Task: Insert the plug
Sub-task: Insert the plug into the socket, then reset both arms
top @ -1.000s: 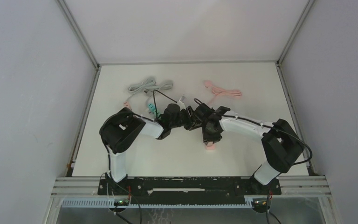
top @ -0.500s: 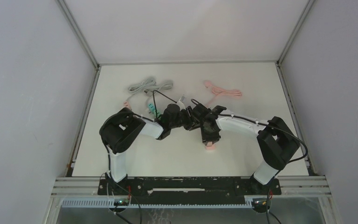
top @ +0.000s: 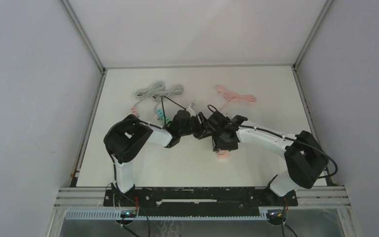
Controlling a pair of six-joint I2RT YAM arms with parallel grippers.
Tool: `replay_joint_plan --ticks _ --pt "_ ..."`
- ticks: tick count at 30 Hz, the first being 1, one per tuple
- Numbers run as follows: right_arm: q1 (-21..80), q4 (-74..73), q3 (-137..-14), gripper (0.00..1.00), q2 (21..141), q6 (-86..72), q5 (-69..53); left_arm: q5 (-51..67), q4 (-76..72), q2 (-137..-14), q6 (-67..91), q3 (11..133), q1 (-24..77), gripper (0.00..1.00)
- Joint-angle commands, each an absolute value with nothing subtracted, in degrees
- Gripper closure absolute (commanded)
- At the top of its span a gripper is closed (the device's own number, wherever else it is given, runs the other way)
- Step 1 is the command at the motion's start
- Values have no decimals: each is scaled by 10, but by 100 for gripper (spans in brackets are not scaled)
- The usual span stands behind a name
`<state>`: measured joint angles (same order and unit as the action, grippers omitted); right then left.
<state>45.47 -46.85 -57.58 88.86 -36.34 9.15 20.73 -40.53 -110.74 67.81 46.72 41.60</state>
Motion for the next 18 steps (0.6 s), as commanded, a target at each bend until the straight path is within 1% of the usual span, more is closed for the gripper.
replay_joint_plan --ticks 1,4,7,10,14,18 --pt "457 -461 -580 30 816 -365 122 186 -313 -1074 638 456 418 42" --pt "457 -462 -580 23 773 -364 127 186 -303 -1047 637 463 417 40" --pt "457 -468 -580 19 724 -362 139 178 -275 -1008 625 472 418 38" --pt "457 -481 -579 16 681 -360 168 160 -234 -965 605 477 417 33" --pt "454 -488 -569 14 615 -356 198 123 -174 -897 568 476 417 31" --pt "440 -490 -552 13 539 -344 222 47 -74 -793 513 472 417 29"
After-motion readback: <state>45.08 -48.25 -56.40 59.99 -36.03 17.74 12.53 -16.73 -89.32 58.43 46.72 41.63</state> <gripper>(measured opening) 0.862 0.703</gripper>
